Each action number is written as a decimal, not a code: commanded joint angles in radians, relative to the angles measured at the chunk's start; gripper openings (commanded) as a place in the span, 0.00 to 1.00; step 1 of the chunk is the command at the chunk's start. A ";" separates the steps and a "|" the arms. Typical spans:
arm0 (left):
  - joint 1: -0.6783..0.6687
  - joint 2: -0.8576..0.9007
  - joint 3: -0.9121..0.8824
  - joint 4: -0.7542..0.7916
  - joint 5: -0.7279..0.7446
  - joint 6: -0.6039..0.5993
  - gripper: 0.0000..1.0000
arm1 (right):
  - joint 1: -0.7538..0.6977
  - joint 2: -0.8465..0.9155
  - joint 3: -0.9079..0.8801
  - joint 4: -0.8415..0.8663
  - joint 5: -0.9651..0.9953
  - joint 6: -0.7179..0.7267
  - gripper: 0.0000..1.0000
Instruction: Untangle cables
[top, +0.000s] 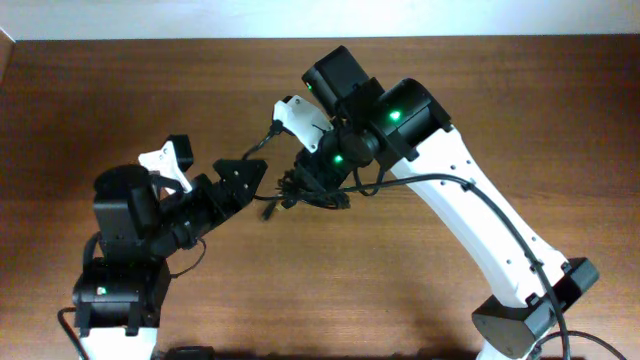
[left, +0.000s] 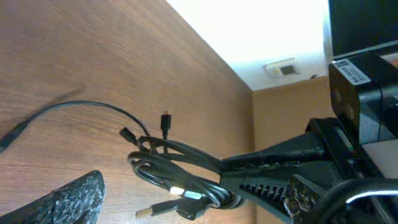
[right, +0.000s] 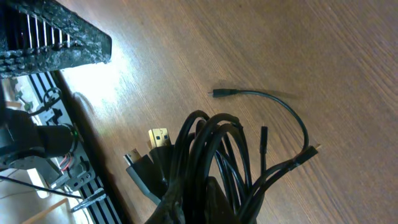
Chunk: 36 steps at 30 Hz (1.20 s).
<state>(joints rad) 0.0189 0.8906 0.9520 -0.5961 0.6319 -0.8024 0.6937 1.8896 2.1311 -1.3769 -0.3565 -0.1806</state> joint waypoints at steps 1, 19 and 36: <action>0.010 0.012 -0.002 0.095 0.108 -0.007 0.94 | 0.012 -0.064 0.035 -0.011 -0.020 -0.050 0.06; 0.010 0.121 -0.002 0.108 0.132 0.045 0.89 | -0.267 -0.092 0.064 -0.079 -0.344 -0.134 0.04; -0.156 0.220 -0.002 0.254 0.658 0.521 0.71 | -0.229 -0.221 0.082 0.232 -0.392 0.243 0.04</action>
<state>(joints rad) -0.1356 1.1130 0.9459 -0.3431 1.2259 -0.3420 0.4603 1.6848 2.1956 -1.1618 -0.7540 -0.0071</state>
